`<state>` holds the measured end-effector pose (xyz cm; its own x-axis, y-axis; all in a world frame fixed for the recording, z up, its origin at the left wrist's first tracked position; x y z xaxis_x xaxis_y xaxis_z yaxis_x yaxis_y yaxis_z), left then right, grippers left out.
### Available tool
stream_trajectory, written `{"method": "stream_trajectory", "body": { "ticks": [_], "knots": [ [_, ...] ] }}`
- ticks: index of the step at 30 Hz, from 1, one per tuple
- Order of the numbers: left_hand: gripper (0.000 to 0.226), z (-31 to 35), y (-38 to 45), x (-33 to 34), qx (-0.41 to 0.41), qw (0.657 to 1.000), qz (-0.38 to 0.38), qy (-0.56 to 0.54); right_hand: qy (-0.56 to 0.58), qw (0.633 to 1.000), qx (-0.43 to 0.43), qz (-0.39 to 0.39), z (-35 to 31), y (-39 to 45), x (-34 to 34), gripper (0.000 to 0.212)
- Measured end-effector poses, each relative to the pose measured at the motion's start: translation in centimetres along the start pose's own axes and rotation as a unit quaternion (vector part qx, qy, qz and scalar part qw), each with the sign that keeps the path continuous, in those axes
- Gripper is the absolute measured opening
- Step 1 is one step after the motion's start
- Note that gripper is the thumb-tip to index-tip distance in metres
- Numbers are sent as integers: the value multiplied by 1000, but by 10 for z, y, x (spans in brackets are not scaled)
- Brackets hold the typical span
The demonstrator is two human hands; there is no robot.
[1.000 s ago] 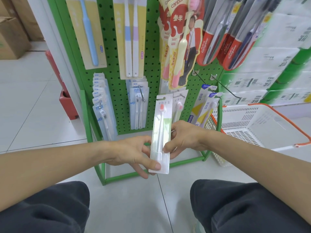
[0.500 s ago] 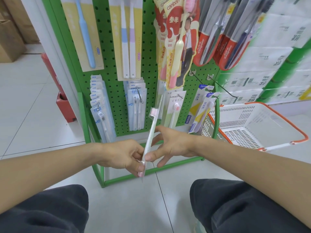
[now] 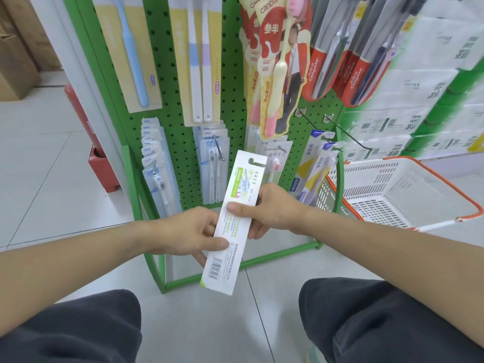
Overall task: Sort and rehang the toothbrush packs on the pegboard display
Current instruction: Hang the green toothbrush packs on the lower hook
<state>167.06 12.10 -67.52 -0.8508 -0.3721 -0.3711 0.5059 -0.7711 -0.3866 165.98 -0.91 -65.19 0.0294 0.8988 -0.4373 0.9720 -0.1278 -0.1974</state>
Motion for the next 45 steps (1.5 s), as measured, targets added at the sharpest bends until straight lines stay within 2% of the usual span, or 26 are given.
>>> {"method": "stream_trajectory", "body": {
  "ticks": [7, 10, 14, 17, 24, 27, 30, 31, 33, 35, 39, 41, 43, 45],
  "knots": [
    [23, -9, 2, 6, -12, 997, -40, 60, 32, 991, 0, 133, 2, 8, -52, 36],
    [25, -10, 2, 10, -13, 996, -48, 79, 59, 985, 3, 164, 8, 7, -69, 37],
    [26, -9, 5, 11, -8, 993, -41, 107, 57, 988, 1, 143, 11, 8, -68, 37],
    [42, -1, 5, 13, 22, 993, -45, 111, 71, 985, 14, 155, 14, 8, -69, 41],
    [73, 3, -2, 23, 11, 988, -137, 63, 112, 983, 63, 134, 27, 5, -68, 37],
    [67, 8, 0, 27, 21, 988, -145, 54, 129, 983, 81, 100, 30, 1, -67, 28],
    [30, 10, 6, 22, 26, 993, -92, 73, 115, 987, 104, 42, 31, -7, -61, 48],
    [29, 11, 8, 19, 24, 993, -66, 92, 109, 988, 107, 29, 30, -10, -58, 50],
    [45, 13, 12, 14, 17, 992, -18, 123, 104, 989, 107, 6, 28, -15, -54, 49],
    [61, 16, 16, 10, 21, 989, 24, 143, 103, 990, 97, -26, 20, -21, -46, 38],
    [66, 21, 25, 7, 38, 986, 72, 145, 108, 986, 92, -89, 9, -32, -27, 15],
    [52, 33, 28, 5, 97, 966, 121, 206, 111, 985, 99, -90, 8, -33, -20, 12],
    [38, 46, 28, 5, 161, 927, 174, 291, 130, 983, 111, -62, 8, -30, -18, 10],
    [40, 56, 23, 7, 207, 900, 203, 325, 168, 978, 126, -16, 10, -26, -22, 14]
  ]
}}
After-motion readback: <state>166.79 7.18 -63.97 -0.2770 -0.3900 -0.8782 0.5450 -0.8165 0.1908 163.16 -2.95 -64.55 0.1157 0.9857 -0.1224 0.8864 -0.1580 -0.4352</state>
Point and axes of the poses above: each hand's wrist, its own y-axis towards the middle knuckle, its own x-axis out of the palm, z = x × y, the point moved 9 cm from there along y, towards the middle knuckle, and after that the axes turned 8 degrees about z, right-handed, at the moved point
